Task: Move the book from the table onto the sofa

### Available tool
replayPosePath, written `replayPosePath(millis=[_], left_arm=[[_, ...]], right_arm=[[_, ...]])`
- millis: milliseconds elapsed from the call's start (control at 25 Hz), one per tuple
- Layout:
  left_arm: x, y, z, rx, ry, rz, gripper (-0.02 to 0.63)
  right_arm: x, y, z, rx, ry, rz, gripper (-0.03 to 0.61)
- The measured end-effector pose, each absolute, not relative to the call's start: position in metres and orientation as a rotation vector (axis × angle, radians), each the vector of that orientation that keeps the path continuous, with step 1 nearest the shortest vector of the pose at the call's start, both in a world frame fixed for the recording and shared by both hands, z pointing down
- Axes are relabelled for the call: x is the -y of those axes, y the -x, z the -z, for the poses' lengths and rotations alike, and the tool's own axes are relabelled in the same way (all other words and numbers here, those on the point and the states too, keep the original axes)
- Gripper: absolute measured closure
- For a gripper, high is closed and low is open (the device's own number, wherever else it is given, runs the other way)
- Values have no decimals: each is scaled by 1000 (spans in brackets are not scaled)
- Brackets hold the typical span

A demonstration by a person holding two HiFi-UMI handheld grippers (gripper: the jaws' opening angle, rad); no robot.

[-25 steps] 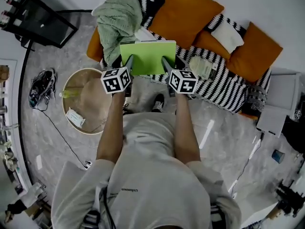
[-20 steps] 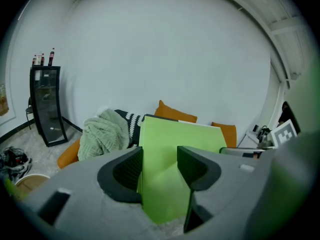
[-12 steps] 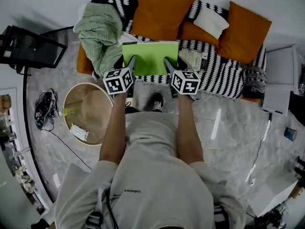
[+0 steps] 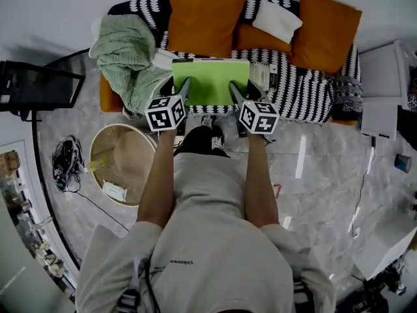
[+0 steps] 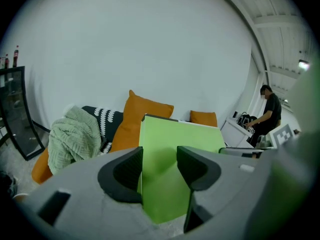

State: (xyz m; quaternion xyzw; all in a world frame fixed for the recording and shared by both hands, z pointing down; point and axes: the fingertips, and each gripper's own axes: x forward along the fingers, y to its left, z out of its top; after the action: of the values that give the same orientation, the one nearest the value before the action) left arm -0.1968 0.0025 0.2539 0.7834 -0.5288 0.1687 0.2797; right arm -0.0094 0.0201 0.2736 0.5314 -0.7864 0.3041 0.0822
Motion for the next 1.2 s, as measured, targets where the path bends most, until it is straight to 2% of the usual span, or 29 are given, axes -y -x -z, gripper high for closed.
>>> replayPosePath(millis=[440, 760, 1200], left_arm=[[22, 142, -327, 1161, -2056, -545, 391], [76, 129, -336, 1025, -2133, -585, 391], [99, 75, -364, 849, -2147, -656, 394]], right_arm=[[-21, -42, -329, 2082, -1702, -1042, 357], [12, -48, -333, 1971, -1831, -1072, 357], [16, -94, -354, 1829, -1942, -1122, 357]])
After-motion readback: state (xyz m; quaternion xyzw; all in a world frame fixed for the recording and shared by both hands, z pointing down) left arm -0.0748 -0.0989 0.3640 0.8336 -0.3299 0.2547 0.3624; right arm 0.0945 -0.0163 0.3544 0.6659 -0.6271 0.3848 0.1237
